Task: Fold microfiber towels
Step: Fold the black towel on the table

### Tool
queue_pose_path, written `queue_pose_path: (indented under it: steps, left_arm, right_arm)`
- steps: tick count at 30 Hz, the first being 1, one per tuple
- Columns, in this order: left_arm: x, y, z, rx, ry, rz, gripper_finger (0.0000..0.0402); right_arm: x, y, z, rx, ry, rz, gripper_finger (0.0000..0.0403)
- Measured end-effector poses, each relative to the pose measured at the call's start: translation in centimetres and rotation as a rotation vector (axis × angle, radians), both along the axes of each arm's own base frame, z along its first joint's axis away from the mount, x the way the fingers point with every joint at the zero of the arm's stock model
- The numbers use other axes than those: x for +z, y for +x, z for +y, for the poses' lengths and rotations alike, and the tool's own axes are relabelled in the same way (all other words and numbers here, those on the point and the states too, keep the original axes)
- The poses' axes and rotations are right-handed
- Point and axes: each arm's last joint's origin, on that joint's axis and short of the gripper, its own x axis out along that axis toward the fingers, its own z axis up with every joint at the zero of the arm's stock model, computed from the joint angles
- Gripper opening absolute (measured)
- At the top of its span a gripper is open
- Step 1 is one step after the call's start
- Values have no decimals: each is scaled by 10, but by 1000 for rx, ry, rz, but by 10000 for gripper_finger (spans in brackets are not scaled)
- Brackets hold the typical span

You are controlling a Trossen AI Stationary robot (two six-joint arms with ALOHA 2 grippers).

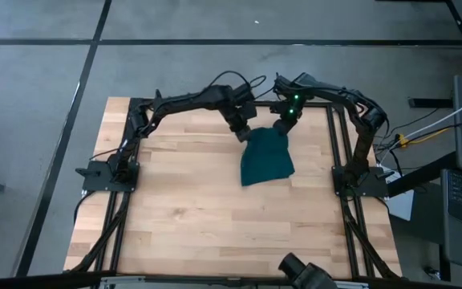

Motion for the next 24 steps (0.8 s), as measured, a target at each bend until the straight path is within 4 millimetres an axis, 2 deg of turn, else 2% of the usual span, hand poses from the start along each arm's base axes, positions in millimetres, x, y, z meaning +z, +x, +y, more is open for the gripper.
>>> queue_pose_path:
  steps: [5, 8, 14, 17, 24]
  left_arm:
    - [-8, -5, -14, -63, 77, 116, 2]
    - [-13, -7, -20, -80, 90, 176, 2]
    - [-2, -6, -30, -99, 114, 144, 2]
    - [3, -5, -33, -69, 139, 141, 2]
    - [12, -1, -41, 22, 134, 127, 2]
  right_arm:
    - [13, -5, 1, 16, -63, -11, 1]
    - [27, -9, 5, 24, -108, -30, 1]
    - [52, -18, 13, 20, -192, -74, 1]
    - [48, -21, 16, 19, -183, -66, 1]
    - [15, -28, 30, 42, -90, -13, 1]
